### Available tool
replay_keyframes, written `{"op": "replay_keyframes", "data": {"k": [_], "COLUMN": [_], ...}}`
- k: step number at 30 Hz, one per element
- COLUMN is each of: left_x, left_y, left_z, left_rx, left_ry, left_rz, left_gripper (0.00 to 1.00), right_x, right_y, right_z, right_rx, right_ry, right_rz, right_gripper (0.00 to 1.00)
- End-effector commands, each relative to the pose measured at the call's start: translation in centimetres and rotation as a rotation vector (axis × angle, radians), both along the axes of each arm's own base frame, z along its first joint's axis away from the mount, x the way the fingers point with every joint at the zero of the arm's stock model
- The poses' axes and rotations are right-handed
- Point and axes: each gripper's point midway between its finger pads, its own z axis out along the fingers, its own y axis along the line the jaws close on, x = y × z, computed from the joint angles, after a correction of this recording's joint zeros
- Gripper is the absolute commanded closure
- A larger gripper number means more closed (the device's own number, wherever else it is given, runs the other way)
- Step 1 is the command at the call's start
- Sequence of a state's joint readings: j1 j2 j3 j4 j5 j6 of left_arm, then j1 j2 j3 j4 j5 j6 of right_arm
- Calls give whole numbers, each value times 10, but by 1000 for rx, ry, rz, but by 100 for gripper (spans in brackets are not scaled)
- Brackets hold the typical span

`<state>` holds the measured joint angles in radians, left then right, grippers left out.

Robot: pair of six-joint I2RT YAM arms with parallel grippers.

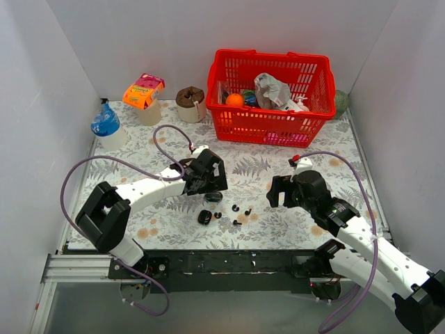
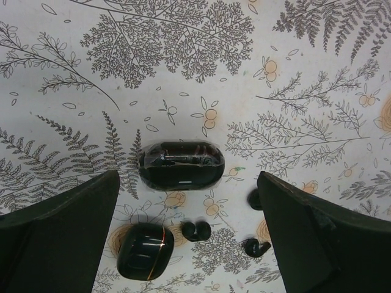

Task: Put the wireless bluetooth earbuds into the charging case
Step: Pick up the charging case at the center of the board.

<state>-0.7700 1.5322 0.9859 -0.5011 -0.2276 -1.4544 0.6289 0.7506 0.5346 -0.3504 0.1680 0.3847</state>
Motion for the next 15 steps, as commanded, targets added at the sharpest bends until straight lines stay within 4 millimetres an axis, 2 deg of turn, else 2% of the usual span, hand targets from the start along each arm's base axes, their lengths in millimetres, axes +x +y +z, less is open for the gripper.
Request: {"op": "replay_keyframes", "data": {"k": [1, 15], "left_x": [2, -6], "left_y": [-1, -5], "left_z": [-3, -27], "left_rx": [62, 138], "left_ry": [2, 39], "left_rz": [-8, -14], "left_gripper": [2, 4], "right_x": [5, 0], "right_y": [7, 8], "right_z": [20, 12], "right_rx": [32, 48], "right_ry": [-40, -21], "right_rz": [22, 25], "right_gripper": [4, 4]}}
